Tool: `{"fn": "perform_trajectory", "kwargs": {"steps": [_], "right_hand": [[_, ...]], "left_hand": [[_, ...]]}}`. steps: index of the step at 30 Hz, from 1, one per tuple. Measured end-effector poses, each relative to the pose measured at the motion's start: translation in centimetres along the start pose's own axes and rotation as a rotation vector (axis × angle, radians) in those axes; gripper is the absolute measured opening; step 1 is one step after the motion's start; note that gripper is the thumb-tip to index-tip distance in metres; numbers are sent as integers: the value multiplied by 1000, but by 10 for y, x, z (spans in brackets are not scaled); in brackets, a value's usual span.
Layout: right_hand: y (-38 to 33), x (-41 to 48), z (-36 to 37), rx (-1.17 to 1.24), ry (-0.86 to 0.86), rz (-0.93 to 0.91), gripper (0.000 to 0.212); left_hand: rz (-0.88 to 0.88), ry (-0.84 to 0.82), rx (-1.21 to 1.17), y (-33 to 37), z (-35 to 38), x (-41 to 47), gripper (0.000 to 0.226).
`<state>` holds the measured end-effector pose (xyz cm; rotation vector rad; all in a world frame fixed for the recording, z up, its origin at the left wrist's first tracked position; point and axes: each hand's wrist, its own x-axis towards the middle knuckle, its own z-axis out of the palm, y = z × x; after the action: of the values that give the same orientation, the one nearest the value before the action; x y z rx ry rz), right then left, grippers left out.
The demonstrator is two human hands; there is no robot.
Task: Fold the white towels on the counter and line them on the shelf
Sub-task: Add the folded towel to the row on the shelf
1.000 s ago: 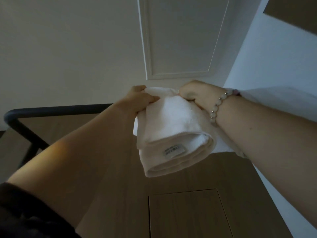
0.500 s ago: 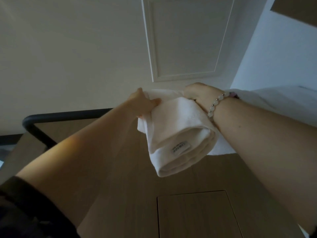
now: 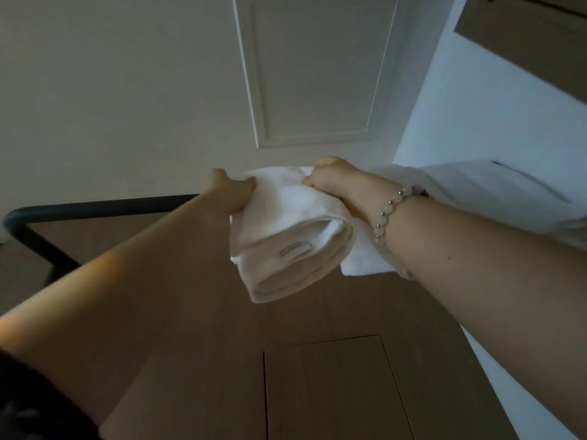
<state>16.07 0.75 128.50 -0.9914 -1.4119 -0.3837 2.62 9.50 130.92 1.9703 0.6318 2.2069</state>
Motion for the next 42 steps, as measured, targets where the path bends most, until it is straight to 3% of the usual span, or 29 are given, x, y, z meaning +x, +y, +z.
{"fn": "perform_trajectory", "kwargs": {"steps": [3, 7, 12, 17, 22, 26, 30, 32, 34, 37, 42], "right_hand": [[14, 5, 9, 30, 158, -29, 30], [14, 9, 13, 16, 185, -4, 34], [11, -2, 18, 138, 251, 140, 62], [25, -21, 33, 297, 99, 180, 84], [49, -17, 31, 471, 84, 39, 40], [56, -13, 36, 555, -7, -2, 56], [53, -10, 36, 588, -81, -7, 51], [53, -7, 35, 585, -64, 12, 54], [52, -6, 35, 561, -80, 14, 63], [50, -18, 37, 592, -160, 5, 64], [65, -37, 39, 719, -278, -57, 30]], "left_hand": [[-71, 86, -101, -10, -3, -25, 75], [-212, -158, -277, -24, -2, -51, 42], [-122, -59, -167, -20, -3, -36, 51], [-82, -61, -173, -29, 1, -33, 32], [-104, -196, -379, -46, 0, -35, 26], [-159, -342, -511, -58, -1, -32, 39], [-180, -374, -549, -63, -1, -30, 37], [-186, -404, -576, -65, -3, -28, 50], [-161, -392, -572, -65, -3, -24, 58], [-118, -278, -486, -61, 0, -18, 43], [-84, -302, -456, -47, 9, -17, 40]]}}
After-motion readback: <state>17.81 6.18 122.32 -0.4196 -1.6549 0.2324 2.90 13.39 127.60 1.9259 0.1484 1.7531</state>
